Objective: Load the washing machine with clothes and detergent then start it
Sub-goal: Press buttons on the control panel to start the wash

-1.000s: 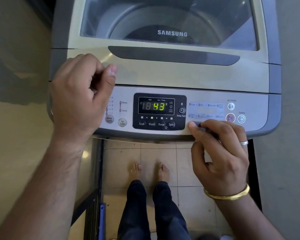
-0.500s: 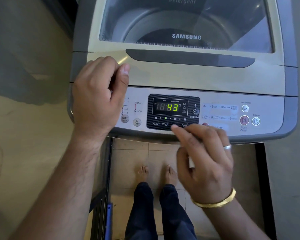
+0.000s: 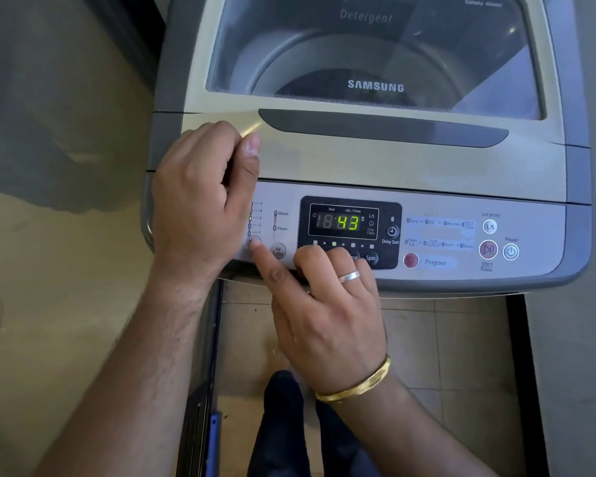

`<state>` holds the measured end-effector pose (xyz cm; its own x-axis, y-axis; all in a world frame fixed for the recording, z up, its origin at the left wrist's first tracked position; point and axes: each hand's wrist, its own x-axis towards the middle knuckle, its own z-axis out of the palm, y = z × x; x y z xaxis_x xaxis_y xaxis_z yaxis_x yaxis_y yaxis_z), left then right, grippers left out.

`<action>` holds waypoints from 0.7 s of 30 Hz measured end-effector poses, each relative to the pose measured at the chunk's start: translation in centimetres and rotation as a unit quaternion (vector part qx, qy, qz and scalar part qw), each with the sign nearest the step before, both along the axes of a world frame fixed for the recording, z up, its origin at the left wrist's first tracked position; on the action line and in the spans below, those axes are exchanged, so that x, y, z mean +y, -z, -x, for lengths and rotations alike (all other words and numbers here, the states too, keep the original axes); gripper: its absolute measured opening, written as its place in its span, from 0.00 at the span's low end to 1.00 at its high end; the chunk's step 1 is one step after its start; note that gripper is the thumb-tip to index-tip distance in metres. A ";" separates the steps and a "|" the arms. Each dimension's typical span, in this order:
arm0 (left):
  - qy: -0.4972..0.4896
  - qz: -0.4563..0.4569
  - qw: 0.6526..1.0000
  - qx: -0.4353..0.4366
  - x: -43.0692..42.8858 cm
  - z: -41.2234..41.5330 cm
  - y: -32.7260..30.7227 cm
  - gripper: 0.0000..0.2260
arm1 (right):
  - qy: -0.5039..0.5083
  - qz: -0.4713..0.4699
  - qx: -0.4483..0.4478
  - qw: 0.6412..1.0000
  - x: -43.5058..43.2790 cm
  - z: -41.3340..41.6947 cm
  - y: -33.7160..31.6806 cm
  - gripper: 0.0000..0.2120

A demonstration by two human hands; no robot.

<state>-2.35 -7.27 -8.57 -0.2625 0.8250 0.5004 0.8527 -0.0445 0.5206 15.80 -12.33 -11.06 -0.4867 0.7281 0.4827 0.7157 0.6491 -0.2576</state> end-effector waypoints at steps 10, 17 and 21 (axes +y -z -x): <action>-0.005 0.006 1.000 0.007 0.0 0.0 0.0 0.19 | 0.006 -0.020 -0.012 1.000 0.1 0.3 0.0 0.20; -0.012 0.009 1.000 0.014 0.0 0.0 0.0 0.19 | 0.014 -0.024 -0.003 1.000 0.1 0.6 0.0 0.18; -0.012 0.002 1.000 0.009 -0.1 0.0 0.0 0.19 | 0.008 -0.021 -0.001 1.000 0.1 0.4 0.1 0.18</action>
<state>-2.40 -7.37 -8.52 -0.2736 0.8205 0.5019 0.8627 -0.0214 0.5052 15.41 -12.18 -11.13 -0.4766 0.7145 0.5123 0.7265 0.6482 -0.2282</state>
